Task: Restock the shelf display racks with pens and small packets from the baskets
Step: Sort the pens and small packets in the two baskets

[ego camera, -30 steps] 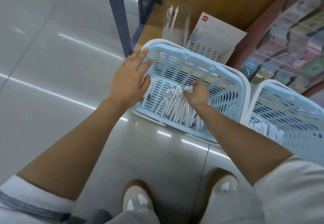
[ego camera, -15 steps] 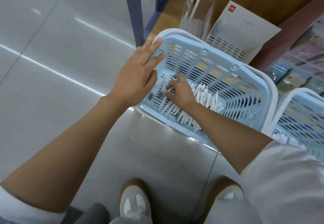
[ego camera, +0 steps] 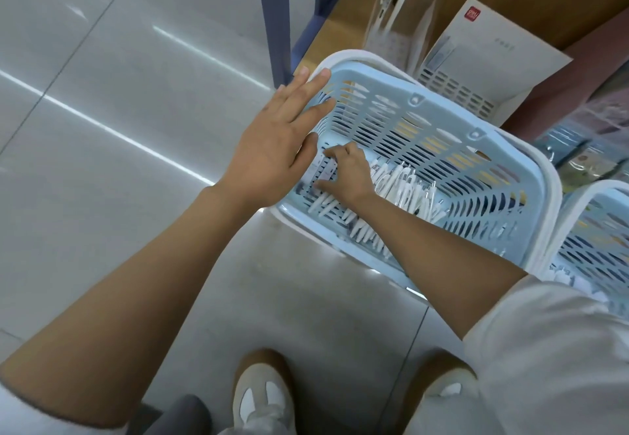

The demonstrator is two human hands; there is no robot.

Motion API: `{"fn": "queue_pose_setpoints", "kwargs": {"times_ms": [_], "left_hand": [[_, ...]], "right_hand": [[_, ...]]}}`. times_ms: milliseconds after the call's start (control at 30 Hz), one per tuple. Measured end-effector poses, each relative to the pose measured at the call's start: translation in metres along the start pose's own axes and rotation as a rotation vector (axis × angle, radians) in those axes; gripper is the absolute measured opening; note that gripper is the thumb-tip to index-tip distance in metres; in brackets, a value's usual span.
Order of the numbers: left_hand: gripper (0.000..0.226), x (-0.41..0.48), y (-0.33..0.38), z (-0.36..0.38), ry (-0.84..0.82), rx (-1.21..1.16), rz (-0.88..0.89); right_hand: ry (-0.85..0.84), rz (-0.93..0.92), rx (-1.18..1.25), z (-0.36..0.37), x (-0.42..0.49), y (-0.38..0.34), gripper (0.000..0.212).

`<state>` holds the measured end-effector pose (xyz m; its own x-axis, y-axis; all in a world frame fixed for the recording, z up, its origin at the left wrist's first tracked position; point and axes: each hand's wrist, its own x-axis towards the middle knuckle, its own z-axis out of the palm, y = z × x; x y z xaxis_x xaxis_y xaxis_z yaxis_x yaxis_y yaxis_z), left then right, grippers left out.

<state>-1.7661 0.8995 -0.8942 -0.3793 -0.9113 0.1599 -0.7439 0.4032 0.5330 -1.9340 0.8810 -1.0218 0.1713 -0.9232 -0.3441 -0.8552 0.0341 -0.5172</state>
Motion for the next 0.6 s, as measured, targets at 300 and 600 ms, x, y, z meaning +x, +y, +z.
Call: {"fn": "queue_pose_setpoints", "kwargs": {"times_ms": [300,600], "left_hand": [[0.042,0.001,-0.001,0.002,0.007,-0.01,0.003],[0.042,0.001,0.0,0.002,0.013,0.001,-0.004]], "right_hand": [[-0.098,-0.104,0.041,0.003,0.001,-0.017,0.05],[-0.251,-0.028,0.243,-0.011,0.01,-0.016,0.029]]}}
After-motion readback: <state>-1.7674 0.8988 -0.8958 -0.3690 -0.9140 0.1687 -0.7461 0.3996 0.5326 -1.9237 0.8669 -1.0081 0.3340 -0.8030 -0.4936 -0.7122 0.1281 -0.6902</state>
